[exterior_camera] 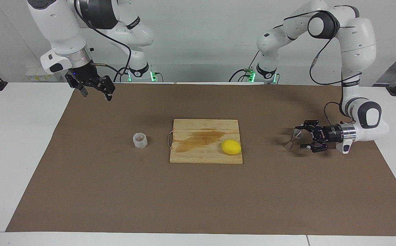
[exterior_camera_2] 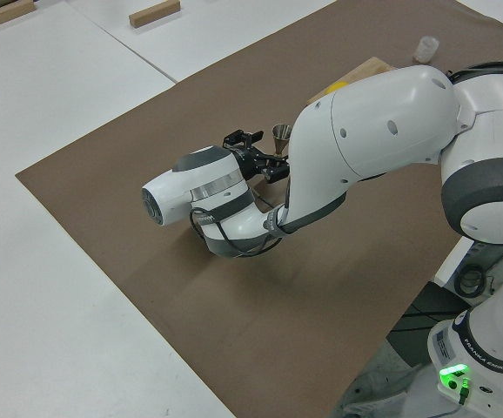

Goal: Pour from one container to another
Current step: 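Open the left gripper and reach it toward the steel cup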

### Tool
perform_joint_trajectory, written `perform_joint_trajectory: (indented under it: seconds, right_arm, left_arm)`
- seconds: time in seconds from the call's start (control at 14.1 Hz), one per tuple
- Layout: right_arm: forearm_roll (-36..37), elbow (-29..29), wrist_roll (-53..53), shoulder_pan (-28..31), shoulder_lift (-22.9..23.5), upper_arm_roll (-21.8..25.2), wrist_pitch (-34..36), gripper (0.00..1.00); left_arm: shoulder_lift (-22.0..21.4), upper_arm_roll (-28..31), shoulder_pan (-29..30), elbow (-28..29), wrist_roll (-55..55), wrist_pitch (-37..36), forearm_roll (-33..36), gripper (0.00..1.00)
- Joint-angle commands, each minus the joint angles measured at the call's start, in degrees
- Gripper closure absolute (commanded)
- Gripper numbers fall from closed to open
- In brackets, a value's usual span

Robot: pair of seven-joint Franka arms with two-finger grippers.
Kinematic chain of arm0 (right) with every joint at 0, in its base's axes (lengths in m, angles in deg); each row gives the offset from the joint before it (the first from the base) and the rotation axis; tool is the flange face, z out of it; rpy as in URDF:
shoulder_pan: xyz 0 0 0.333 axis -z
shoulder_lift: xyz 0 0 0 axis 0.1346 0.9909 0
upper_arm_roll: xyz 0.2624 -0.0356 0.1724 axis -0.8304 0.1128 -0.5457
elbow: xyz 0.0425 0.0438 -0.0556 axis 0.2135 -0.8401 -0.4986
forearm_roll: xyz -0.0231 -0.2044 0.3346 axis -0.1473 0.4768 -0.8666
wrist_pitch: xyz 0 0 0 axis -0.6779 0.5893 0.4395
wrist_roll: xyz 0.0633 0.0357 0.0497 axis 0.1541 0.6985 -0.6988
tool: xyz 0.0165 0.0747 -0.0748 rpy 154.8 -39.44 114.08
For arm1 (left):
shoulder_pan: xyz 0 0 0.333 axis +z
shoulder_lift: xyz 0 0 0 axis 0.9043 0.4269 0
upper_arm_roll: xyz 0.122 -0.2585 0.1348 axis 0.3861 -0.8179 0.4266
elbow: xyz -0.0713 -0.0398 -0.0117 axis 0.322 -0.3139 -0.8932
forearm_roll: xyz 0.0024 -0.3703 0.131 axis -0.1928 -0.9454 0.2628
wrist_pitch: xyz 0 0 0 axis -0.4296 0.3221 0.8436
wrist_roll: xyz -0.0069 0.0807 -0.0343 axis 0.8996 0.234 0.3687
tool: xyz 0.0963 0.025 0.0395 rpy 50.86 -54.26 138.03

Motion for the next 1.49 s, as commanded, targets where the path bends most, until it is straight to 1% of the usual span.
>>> perform_joint_trajectory:
  seconds: [0.0,0.71,1.13,1.35,1.42]
  right_arm:
    - [-1.4,-1.4,-1.1,1.0,-1.4,-0.5,0.0,0.00]
    - [-1.5,-1.4,-1.1,1.0,-1.4,-0.5,0.0,0.00]
    - [-1.4,-1.4,-1.1,1.1,-1.4,-0.5,0.0,0.00]
    - [-1.5,-1.4,-1.2,1.1,-1.4,-0.5,0.0,0.00]
    - [-1.4,-1.4,-1.1,1.1,-1.4,-0.5,0.0,0.00]
  left_arm:
    - [-0.1,0.0,-0.4,1.1,1.2,-0.4,-2.2,0.00]
    - [0.2,0.0,-1.1,1.2,1.3,-0.1,-3.0,0.00]
    - [0.2,0.0,-1.1,1.2,1.3,-0.2,-3.1,0.13]
    - [0.2,0.0,-1.0,1.2,1.3,-0.3,-3.1,0.14]
    - [0.2,0.0,-0.9,1.2,1.3,-0.3,-3.1,0.18]
